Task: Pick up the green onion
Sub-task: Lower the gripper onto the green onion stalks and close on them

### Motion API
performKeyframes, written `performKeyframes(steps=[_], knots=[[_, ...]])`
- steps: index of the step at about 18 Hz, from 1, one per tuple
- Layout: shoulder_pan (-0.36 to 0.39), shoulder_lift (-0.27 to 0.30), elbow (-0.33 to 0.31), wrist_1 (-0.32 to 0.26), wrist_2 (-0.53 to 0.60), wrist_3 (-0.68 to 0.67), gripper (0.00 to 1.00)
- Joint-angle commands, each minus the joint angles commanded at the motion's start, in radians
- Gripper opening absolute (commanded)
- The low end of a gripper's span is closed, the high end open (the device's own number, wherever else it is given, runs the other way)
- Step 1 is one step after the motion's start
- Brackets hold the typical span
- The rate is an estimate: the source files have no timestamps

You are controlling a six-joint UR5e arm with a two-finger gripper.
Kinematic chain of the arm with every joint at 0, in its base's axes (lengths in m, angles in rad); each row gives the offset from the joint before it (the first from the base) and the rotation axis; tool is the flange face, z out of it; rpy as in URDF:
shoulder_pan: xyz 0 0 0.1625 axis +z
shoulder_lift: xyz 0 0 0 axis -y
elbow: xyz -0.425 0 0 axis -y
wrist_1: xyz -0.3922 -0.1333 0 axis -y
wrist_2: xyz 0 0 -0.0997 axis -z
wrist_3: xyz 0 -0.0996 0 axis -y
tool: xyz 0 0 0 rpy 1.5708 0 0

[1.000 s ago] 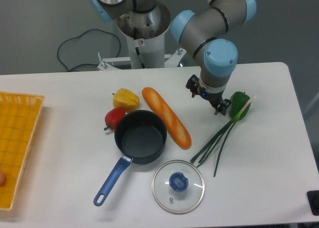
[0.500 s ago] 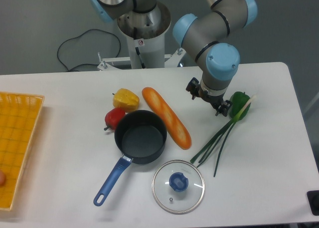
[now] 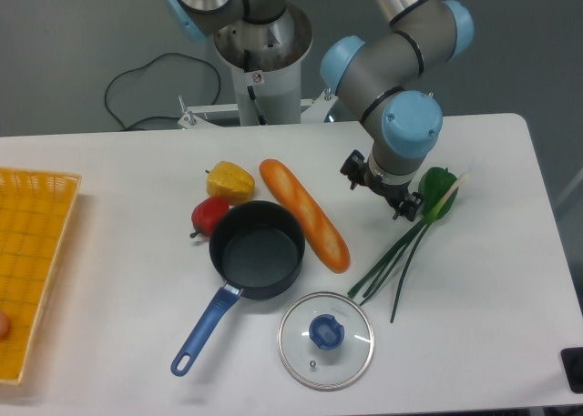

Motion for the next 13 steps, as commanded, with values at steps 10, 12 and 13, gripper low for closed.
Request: performKeyframes(steps=[10, 12, 13], knots=[[0.037, -0.020, 0.009, 0.026, -0.034, -0.026, 1.00], [0.037, -0.031, 0.014, 0.028, -0.032, -0.028, 1.00], [0.035, -0.038, 0.017, 0.028, -0.028, -0.028, 1.00]])
